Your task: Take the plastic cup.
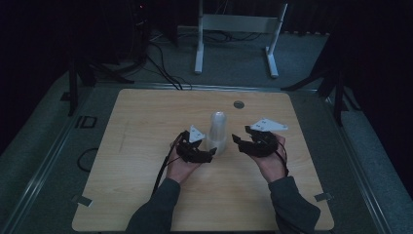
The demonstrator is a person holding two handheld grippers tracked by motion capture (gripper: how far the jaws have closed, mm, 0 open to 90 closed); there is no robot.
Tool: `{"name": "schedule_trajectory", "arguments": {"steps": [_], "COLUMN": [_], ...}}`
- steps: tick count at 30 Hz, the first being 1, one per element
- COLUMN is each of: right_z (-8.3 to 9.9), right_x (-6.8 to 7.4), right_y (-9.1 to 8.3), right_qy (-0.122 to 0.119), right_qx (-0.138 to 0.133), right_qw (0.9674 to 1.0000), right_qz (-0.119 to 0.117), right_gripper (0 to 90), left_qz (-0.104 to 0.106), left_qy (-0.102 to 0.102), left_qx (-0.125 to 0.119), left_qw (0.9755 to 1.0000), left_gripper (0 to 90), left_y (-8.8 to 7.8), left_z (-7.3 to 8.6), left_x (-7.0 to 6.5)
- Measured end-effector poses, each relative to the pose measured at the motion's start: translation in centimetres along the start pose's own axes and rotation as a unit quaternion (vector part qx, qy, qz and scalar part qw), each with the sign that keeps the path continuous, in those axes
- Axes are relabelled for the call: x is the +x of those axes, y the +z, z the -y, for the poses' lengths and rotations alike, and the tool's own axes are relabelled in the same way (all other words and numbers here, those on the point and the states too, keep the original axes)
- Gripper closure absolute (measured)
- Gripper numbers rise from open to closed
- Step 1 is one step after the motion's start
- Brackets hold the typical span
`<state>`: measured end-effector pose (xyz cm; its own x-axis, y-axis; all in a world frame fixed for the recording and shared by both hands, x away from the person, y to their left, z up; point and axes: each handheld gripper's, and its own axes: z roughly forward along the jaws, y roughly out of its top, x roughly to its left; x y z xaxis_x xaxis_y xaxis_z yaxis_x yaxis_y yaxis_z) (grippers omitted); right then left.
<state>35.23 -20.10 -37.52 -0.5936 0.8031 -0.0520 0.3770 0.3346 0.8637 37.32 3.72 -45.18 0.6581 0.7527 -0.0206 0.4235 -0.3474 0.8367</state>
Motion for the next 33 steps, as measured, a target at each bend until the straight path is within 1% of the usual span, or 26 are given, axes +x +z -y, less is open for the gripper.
{"name": "schedule_trajectory", "arguments": {"steps": [1,5,7,8,11,13,14,17,18,19,20,22,23,24,26,27,31,33], "right_z": [-0.2,-0.7,-0.9,-1.0,-1.2,-1.4,-1.5,-1.7,-1.8,-1.9,-2.0,-2.2,-2.3,-2.4,-2.6,-2.7,-2.8,-2.8], "right_x": [0.1,0.4,0.5,0.5,0.6,0.7,0.8,0.8,0.8,0.7,0.7,0.7,0.7,0.7,0.7,0.7,0.8,0.8], "right_y": [0.1,0.5,0.7,0.8,0.9,1.1,1.1,1.2,1.2,1.2,1.2,1.2,1.2,1.3,1.4,1.5,1.9,2.0], "right_qy": [-0.002,-0.004,-0.003,-0.003,-0.004,-0.006,-0.007,-0.007,-0.006,-0.005,-0.004,-0.004,-0.002,-0.004,-0.003,-0.003,0.001,0.003], "right_qx": [0.000,0.000,0.000,-0.001,-0.001,0.000,0.000,-0.002,-0.001,-0.002,-0.003,-0.006,-0.006,-0.007,-0.007,-0.007,-0.005,-0.004], "right_qw": [1.0000,1.0000,1.0000,1.0000,0.9999,0.9999,0.9999,0.9999,0.9999,0.9999,0.9999,0.9999,0.9999,0.9998,0.9998,0.9998,0.9998,0.9997], "right_qz": [-0.001,-0.004,-0.006,-0.008,-0.010,-0.011,-0.011,-0.013,-0.013,-0.014,-0.015,-0.015,-0.016,-0.016,-0.016,-0.016,-0.021,-0.024], "right_gripper": [39.4,38.7,37.8,37.4,36.5,36.2,36.1,35.8,35.8,35.8,35.8,35.8,35.8,35.8,35.8,35.8,35.8,35.7], "left_qz": [0.003,0.005,0.005,0.004,0.012,0.013,0.010,0.012,0.014,0.009,0.011,0.007,0.010,0.006,0.010,0.007,0.020,0.020], "left_qy": [-0.002,-0.007,-0.004,-0.006,-0.013,-0.015,-0.016,-0.021,-0.022,-0.022,-0.024,-0.026,-0.027,-0.028,-0.029,-0.028,-0.046,-0.050], "left_qx": [0.002,-0.001,-0.001,-0.005,-0.014,-0.019,-0.022,-0.028,-0.029,-0.028,-0.028,-0.031,-0.033,-0.034,-0.038,-0.039,-0.051,-0.051], "left_qw": [1.0000,1.0000,1.0000,1.0000,0.9997,0.9996,0.9996,0.9993,0.9993,0.9993,0.9993,0.9991,0.9991,0.9990,0.9988,0.9988,0.9974,0.9972], "left_gripper": [18.0,15.2,15.2,15.2,15.2,15.2,15.2,15.2,15.2,15.1,15.1,15.2,15.2,15.2,15.2,15.2,15.2,15.4], "left_y": [0.2,0.8,1.1,1.2,1.6,1.8,2.0,2.4,2.5,2.7,2.8,2.9,3.0,3.1,3.1,3.1,3.0,3.1], "left_z": [-0.1,-0.3,-0.4,-0.4,-0.4,-0.4,-0.5,-0.6,-0.6,-0.6,-0.7,-0.7,-0.7,-0.6,-0.6,-0.7,-0.8,-0.7], "left_x": [0.1,0.1,0.0,0.0,0.0,-0.1,-0.1,-0.1,-0.2,-0.2,-0.2,-0.3,-0.3,-0.4,-0.4,-0.5,-0.3,-0.2]}}
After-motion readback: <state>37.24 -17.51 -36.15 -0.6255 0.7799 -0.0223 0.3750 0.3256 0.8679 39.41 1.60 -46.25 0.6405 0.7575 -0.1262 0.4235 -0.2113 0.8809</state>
